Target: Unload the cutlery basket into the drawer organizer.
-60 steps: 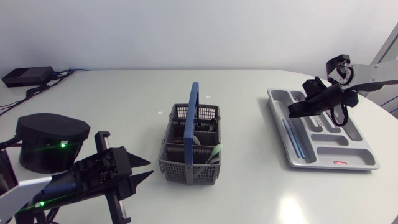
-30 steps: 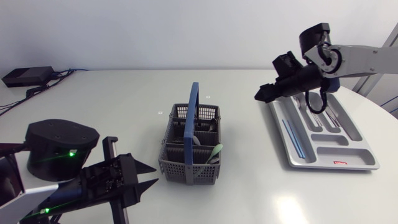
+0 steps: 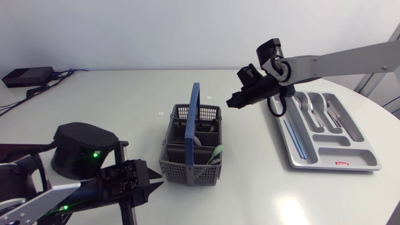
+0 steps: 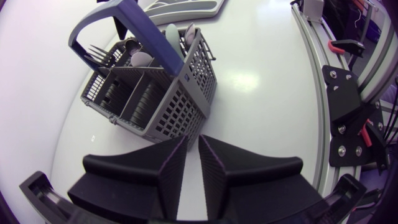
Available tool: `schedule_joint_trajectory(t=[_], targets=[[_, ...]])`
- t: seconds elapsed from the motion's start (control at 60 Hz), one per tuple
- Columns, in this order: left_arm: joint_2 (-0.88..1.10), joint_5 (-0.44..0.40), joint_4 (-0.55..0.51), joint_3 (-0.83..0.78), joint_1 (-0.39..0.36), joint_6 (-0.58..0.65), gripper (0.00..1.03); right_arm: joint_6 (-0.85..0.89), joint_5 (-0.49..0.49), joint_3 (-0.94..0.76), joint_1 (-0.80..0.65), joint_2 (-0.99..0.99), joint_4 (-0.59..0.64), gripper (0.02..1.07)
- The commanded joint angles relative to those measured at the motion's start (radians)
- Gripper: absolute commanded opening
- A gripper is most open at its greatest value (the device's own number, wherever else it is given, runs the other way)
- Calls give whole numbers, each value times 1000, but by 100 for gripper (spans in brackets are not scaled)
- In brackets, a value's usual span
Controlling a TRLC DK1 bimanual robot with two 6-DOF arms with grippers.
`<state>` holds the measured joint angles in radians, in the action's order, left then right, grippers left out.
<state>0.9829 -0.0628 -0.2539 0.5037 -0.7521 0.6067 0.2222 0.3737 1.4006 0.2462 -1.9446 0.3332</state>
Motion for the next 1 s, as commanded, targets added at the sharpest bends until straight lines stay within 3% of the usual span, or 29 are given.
schedule_joint_trajectory(t=[0.0,0.233,0.417,0.733,0.983], targets=[[53,0,31,-16,17,24,14,-35,24,74,13,-53,7,12],[174,0,116,13,54,33,10,-46,93,164,42,-120,58,12],[224,0,183,25,108,36,10,0,159,138,42,-109,112,12],[283,-5,269,32,195,61,10,42,209,-23,33,22,122,12],[330,-80,321,62,323,82,11,40,208,-192,41,147,124,11]])
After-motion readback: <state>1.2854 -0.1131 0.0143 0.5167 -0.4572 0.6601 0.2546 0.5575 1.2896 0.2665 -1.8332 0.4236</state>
